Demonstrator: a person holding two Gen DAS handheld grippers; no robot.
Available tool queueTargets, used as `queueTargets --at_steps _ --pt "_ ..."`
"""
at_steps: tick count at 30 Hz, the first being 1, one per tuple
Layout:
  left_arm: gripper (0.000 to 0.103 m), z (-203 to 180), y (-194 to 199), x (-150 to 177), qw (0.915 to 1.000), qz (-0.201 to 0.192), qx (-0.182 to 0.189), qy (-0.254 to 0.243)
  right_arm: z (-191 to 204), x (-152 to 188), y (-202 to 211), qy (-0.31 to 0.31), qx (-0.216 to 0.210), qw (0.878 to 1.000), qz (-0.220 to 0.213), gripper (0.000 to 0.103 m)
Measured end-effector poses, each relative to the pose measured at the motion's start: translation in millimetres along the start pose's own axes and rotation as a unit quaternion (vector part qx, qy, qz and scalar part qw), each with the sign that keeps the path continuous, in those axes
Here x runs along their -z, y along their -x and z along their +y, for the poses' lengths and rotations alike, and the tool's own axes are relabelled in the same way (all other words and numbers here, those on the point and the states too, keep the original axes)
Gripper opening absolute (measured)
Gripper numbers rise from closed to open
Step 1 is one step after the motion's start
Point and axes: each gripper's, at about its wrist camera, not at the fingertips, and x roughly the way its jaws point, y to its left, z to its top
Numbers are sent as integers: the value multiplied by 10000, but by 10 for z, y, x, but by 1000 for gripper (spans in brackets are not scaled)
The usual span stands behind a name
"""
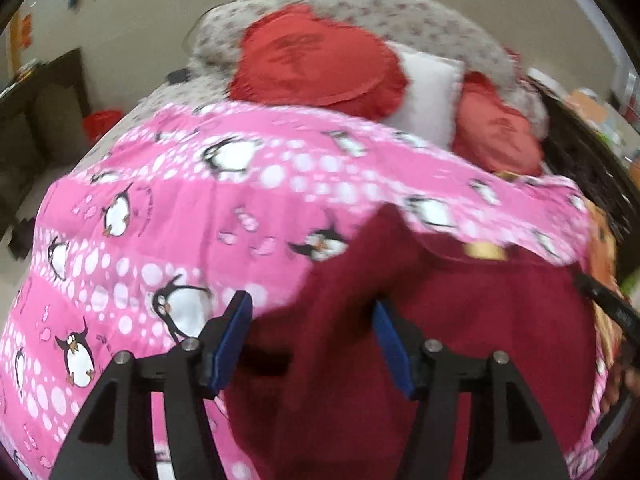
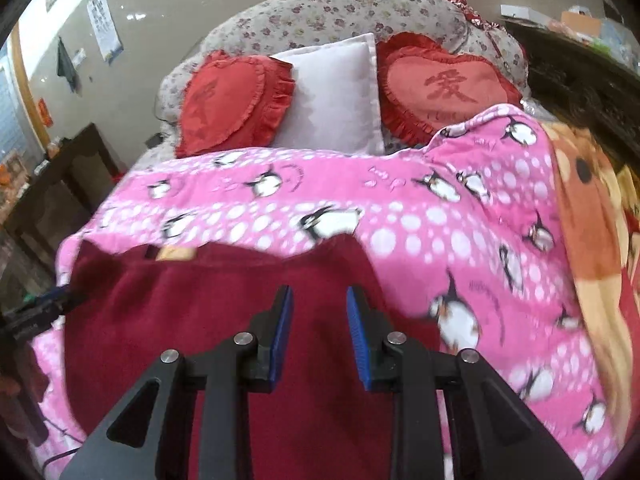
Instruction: Fold small clothes
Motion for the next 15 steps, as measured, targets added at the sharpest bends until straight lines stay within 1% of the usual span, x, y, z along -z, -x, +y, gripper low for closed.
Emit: queueTargets --at_steps 2,3,4,5,6,8,10,11,12,14,15 --pt "70 79 -160 -10 9997 155 76 158 -67 -18 -199 -104 26 9998 183 5" --pt "72 115 -221 -5 9996 152 99 213 -104 0 -302 -177 -7 9994 307 5" --pt "79 137 -236 4 9996 111 99 225 -125 13 -365 -229 -43 9991 353 5" --pt "86 158 -250 10 9997 42 38 217 -135 33 -400 -242 -62 9993 283 5" --pt "86 183 -258 16 9997 30 30 226 -118 43 -401 -183 -25 9996 214 5" --pt "86 245 -231 56 9993 52 174 330 -66 39 -374 -43 102 9998 189 5" --pt "86 338 -141 124 9984 131 283 463 24 25 -243 26 205 9997 122 5" --pt "86 378 -81 166 9982 135 334 484 75 16 -184 25 155 9998 105 6" --pt "86 442 16 244 9979 83 407 497 169 5 -88 24 -24 10000 89 6" --pt "86 572 195 421 9975 2 489 507 367 -15 33 90 -316 9994 95 12" --pt "86 641 263 501 9970 -6 542 556 524 -22 84 171 -500 9985 108 18"
